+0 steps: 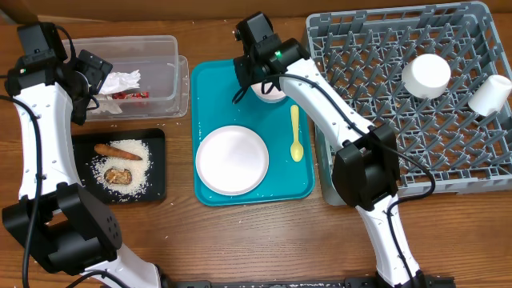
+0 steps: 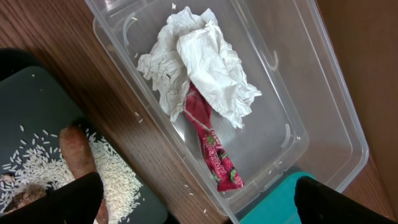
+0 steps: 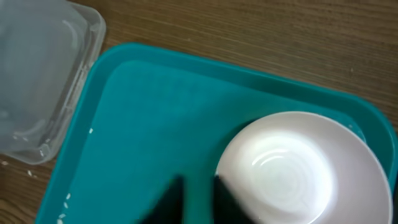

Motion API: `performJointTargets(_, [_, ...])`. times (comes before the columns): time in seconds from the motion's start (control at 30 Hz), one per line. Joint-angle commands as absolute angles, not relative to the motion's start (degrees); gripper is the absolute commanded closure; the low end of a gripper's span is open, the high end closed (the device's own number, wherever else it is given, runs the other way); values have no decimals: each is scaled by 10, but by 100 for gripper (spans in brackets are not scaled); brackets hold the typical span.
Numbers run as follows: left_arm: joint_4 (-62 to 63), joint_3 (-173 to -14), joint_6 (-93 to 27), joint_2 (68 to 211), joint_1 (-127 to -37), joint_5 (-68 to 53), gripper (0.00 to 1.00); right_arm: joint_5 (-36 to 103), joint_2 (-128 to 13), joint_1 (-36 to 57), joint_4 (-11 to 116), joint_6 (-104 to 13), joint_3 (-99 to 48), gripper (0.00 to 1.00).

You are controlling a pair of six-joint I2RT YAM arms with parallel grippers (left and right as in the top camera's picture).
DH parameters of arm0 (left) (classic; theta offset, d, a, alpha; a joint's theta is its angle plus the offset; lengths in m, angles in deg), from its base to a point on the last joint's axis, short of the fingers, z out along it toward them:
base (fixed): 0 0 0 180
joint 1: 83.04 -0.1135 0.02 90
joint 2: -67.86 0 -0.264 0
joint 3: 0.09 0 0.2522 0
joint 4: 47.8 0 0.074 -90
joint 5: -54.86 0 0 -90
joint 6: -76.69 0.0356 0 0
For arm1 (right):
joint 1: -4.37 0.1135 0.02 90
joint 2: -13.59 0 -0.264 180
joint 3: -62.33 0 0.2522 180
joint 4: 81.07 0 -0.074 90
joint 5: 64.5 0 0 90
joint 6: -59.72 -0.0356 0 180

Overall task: Sort waste into correct bins and load items into the dishwasher
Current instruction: 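Reach the right gripper back to the pink cup and grasp it, then carry the pink cup right and place it in the dish rack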

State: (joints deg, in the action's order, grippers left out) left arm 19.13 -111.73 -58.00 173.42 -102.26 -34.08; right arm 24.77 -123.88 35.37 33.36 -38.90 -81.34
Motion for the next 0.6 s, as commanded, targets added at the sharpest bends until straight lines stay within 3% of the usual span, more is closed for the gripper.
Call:
performJointTargets(0.0, [191,-1123,-585,1735,-1021,-342,0,247,-1239,347,335,-386,-820,67])
performJointTargets(0.07, [191,-1123,-585,1735,-1021,-342,0,245,-1239,347,339,-380,-799,65])
performJointTargets(0.17, [191,-1123,-585,1735,-1021,-342,0,245,-1239,347,369,-377,-745,49])
performJointTargets(0.23, [191,-1123,-585,1735,-1021,-342,0,246,-1239,347,384,-377,-723,44])
performJointTargets(0.47, [191,-1123,-585,1735,-1021,-342,0,252,-1240,349,426,-377,-676,44])
performJointTargets(0.53, [191,-1123,-585,1735,-1021,-342,0,251,-1241,349,429,-377,-671,58])
performJointTargets(0.57, [191,-1123,-585,1735,-1021,-342,0,251,-1241,349,430,-377,-671,58])
